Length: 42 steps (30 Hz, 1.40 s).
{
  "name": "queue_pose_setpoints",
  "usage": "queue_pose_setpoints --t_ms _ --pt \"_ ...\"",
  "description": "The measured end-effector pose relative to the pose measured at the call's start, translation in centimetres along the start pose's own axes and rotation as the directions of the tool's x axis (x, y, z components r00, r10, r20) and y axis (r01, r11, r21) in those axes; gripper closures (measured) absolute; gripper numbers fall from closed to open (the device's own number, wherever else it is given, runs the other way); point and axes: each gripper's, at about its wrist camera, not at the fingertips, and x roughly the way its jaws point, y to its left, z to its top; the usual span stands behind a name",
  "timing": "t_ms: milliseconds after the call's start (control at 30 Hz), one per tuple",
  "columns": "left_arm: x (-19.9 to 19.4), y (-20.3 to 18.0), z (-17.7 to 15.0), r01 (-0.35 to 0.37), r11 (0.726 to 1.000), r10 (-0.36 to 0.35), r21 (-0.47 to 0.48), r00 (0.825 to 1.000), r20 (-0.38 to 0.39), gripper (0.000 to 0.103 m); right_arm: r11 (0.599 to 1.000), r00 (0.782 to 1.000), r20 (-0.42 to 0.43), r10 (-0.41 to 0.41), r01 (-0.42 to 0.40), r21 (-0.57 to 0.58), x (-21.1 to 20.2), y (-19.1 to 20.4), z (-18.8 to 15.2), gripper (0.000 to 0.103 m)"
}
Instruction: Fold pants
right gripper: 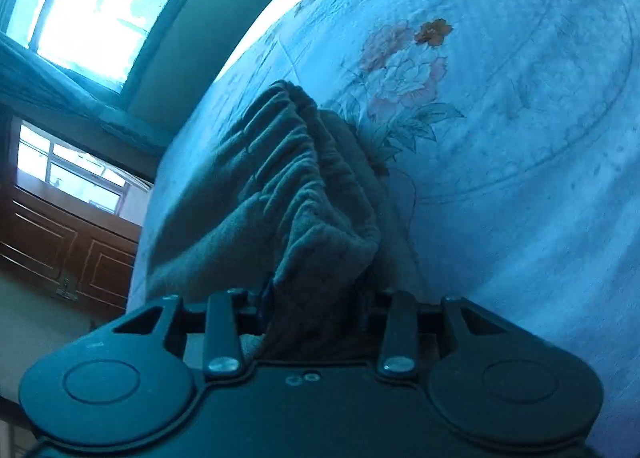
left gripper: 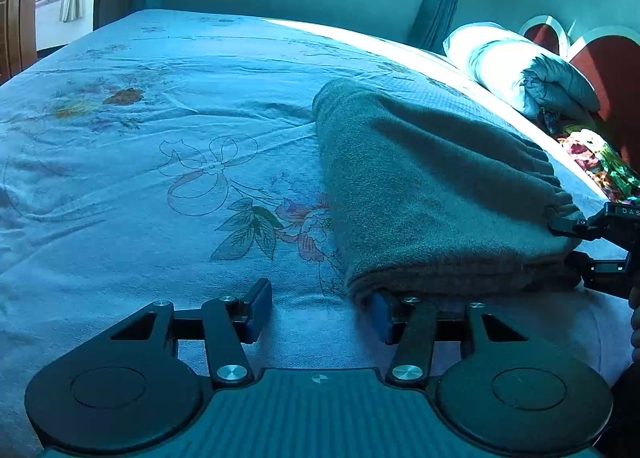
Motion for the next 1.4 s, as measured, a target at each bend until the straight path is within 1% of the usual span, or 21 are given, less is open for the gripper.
queue_pose_setpoints --t_ms 67,100,133,167,233,300,367,400,433,500,533,567,633,700,867,933,1000,1067,1200,1267,1400 --pt "-0.5 0.2 -0.1 -0.016 1.0 0.016 -0.006 1.0 0.027 0.05 0.998 1.0 0.012 0.017 -0.016 -0.055 -0.7 1.5 0.0 0.069" --pt "-0.4 0.5 -0.2 -0.017 0.999 0.017 -0.03 0.999 0.028 0.05 0.997 1.0 0.01 0.019 -0.019 -0.075 -0.5 1.7 0.0 0.069" --pt "0.0 0.9 -0.3 -0.019 0.998 0.02 -0.057 1.0 0.016 0.046 0.995 1.0 -0.01 -0.019 0.018 -0.094 0.3 1.6 -0.2 0.069" --pt "0.3 1.3 -0.4 -0.018 0.996 0.019 -0.083 1.0 0.006 0.044 0.996 0.998 -0.042 -0.046 0.042 -0.076 1.3 1.0 -0.3 0.069" --pt "0.5 1.8 -0.7 -0.005 0.994 0.006 -0.111 1.0 0.009 0.043 0.998 0.998 -0.049 -0.026 0.023 -0.058 1.4 0.5 -0.2 0.07" --pt "0.0 1.5 -0.5 -0.013 0.996 0.014 -0.084 1.0 0.01 0.043 0.997 0.997 -0.071 -0.015 0.009 -0.078 0.8 0.9 0.1 0.063" --pt "-1.0 1.3 -0.2 -0.007 0.999 0.007 -0.05 1.0 0.01 0.043 0.992 0.999 -0.04 -0.016 0.011 -0.127 -1.0 1.5 0.3 0.054" --pt "-1.9 1.4 -0.2 -0.009 1.0 0.01 -0.03 1.0 0.023 0.043 0.987 1.0 -0.013 -0.013 0.01 -0.158 -2.2 1.7 0.5 0.044" --pt "-2.7 1.6 0.0 -0.015 1.0 0.015 -0.019 0.999 0.038 0.043 0.981 1.0 0.017 -0.016 0.019 -0.196 -3.6 2.0 0.9 0.04" --pt "-4.0 2.6 0.8 0.005 1.0 -0.003 -0.028 0.998 0.058 0.043 0.973 0.999 0.05 -0.007 0.018 -0.229 -5.2 1.9 1.9 0.039" --pt "-4.3 3.2 1.5 0.034 0.999 -0.032 -0.039 0.997 0.064 0.043 0.974 0.999 0.047 -0.002 0.012 -0.227 -5.5 1.6 2.7 0.036" --pt "-4.3 3.6 2.3 0.055 0.997 -0.052 -0.047 0.996 0.068 0.042 0.975 0.999 0.033 0.003 0.004 -0.222 -5.6 1.4 3.4 0.035" --pt "-3.4 4.0 4.1 0.108 0.992 -0.104 -0.066 0.993 0.056 0.038 0.975 1.0 0.018 -0.008 0.012 -0.224 -4.8 1.0 4.9 0.034" --pt "-2.0 4.0 5.5 0.16 0.984 -0.156 -0.076 0.986 0.052 0.034 0.968 1.0 0.013 -0.021 0.023 -0.251 -4.2 1.0 5.3 0.034" --pt "2.6 2.9 7.4 0.19 0.977 -0.193 -0.101 0.981 -0.018 0.034 0.966 0.999 -0.044 -0.022 0.01 -0.26 -1.6 0.8 5.6 0.035" --pt "3.8 2.7 7.7 0.214 0.969 -0.218 -0.119 0.976 -0.024 0.034 0.969 0.999 -0.048 -0.013 0.001 -0.249 -1.2 0.8 5.7 0.035" --pt "4.6 2.5 7.8 0.214 0.968 -0.22 -0.134 0.975 -0.033 0.034 0.974 0.999 -0.053 -0.004 -0.008 -0.226 -0.7 0.6 6.1 0.035" --pt "5.3 2.4 7.9 0.232 0.962 -0.241 -0.142 0.97 -0.043 0.034 0.978 0.998 -0.067 0.006 -0.02 -0.208 -0.1 0.4 6.4 0.034" --pt "7.3 1.8 7.9 0.223 0.966 -0.235 -0.134 0.968 -0.088 0.034 0.982 0.994 -0.108 0.003 -0.024 -0.185 1.4 -0.4 6.7 0.034" --pt "8.0 1.6 7.9 0.226 0.964 -0.24 -0.141 0.966 -0.096 0.034 0.986 0.991 -0.135 0.017 -0.039 -0.16 2.0 -0.9 6.7 0.031" --pt "9.2 1.1 8.1 0.241 0.961 -0.255 -0.138 0.961 -0.103 0.033 0.988 0.984 -0.17 0.051 -0.075 -0.134 2.8 -1.5 6.5 0.018"
